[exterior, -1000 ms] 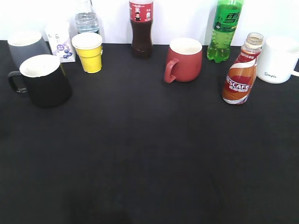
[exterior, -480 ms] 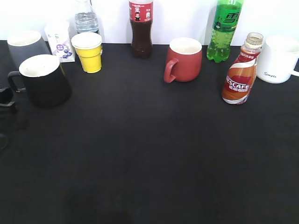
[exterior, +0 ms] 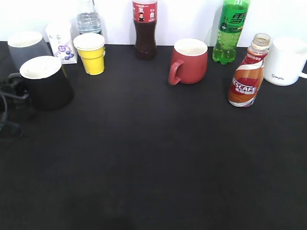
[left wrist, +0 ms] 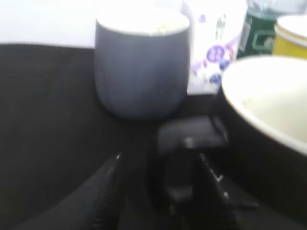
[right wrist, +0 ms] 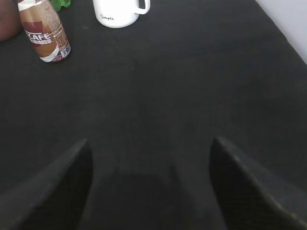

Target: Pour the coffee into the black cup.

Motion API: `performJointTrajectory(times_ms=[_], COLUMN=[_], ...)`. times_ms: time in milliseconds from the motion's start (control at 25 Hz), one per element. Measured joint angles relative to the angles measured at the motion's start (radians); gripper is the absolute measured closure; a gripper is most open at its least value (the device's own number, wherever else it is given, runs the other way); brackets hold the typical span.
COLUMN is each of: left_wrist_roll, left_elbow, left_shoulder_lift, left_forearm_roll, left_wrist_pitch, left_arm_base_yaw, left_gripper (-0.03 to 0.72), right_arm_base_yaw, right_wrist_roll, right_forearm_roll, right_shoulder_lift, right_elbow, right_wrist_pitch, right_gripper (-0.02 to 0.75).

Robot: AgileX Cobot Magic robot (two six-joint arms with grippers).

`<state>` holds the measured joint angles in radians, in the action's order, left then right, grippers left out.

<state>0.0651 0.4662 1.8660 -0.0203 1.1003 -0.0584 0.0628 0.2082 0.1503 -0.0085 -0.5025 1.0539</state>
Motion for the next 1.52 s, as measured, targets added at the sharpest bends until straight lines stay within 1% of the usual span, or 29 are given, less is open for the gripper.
performJointTrajectory(times_ms=[160,280,400,480,560,680,760,840,920,1040,1080,1160,1200,1240,1320,1400,1520], left_wrist_roll=[0.0,0.0,0.001,0.002,0.002,0.002,0.002,0.002,-0.001,0.017,0.039,0.141,0.185,0.196,0.206,0.209,0.211], left_elbow=[0.067,0.104,0.123,0.163,0.213,0.262,0.262,0.262,0.242,0.156,0.137,0.131,0.131,0.131,0.135,0.186,0.24], left_shoulder_lift=[0.032,0.06,0.092,0.117,0.147,0.182,0.183,0.181,0.149,0.042,0.001,-0.054,-0.061,-0.061,-0.061,-0.061,-0.061], left_forearm_roll=[0.002,-0.067,-0.078,-0.085,-0.095,-0.108,-0.108,-0.118,-0.154,-0.229,-0.287,-0.46,-0.517,-0.534,-0.548,-0.559,-0.561], left_wrist_pitch=[-0.032,-0.038,-0.027,-0.027,-0.032,-0.025,-0.012,-0.014,-0.012,0.036,0.043,0.054,0.061,0.06,0.059,0.01,-0.053], left_arm_base_yaw=[0.002,0.02,0.022,0.022,0.022,0.021,0.021,0.021,0.021,0.021,0.021,0.02,0.007,-0.018,-0.103,-0.189,-0.267], left_gripper=[0.326,0.326,0.326,0.333,0.386,0.514,0.632,0.642,0.643,0.643,0.643,0.643,0.644,0.644,0.644,0.645,0.645], right_arm_base_yaw=[0.0,0.0,0.0,0.0,0.0,0.0,0.0,0.0,0.0,0.0,0.0,0.0,0.0,0.0,0.0,0.0,0.0], right_wrist_roll=[0.0,0.0,0.0,0.0,0.0,0.0,0.0,0.0,0.0,0.0,0.0,0.0,0.0,0.0,0.0,0.0,0.0], right_forearm_roll=[0.0,0.0,0.0,0.0,0.0,0.0,0.0,0.0,0.0,0.0,0.0,0.0,0.0,0.0,0.0,0.0,0.0], right_shoulder_lift=[0.0,0.0,0.0,0.0,0.0,0.0,0.0,0.0,0.0,0.0,0.0,0.0,0.0,0.0,0.0,0.0,0.0], right_elbow=[0.0,0.0,0.0,0.0,0.0,0.0,0.0,0.0,0.0,0.0,0.0,0.0,0.0,0.0,0.0,0.0,0.0], right_wrist_pitch=[0.0,0.0,0.0,0.0,0.0,0.0,0.0,0.0,0.0,0.0,0.0,0.0,0.0,0.0,0.0,0.0,0.0], right_gripper=[0.15,0.15,0.15,0.15,0.15,0.15,0.15,0.15,0.15,0.15,0.15,0.15,0.15,0.15,0.15,0.15,0.15])
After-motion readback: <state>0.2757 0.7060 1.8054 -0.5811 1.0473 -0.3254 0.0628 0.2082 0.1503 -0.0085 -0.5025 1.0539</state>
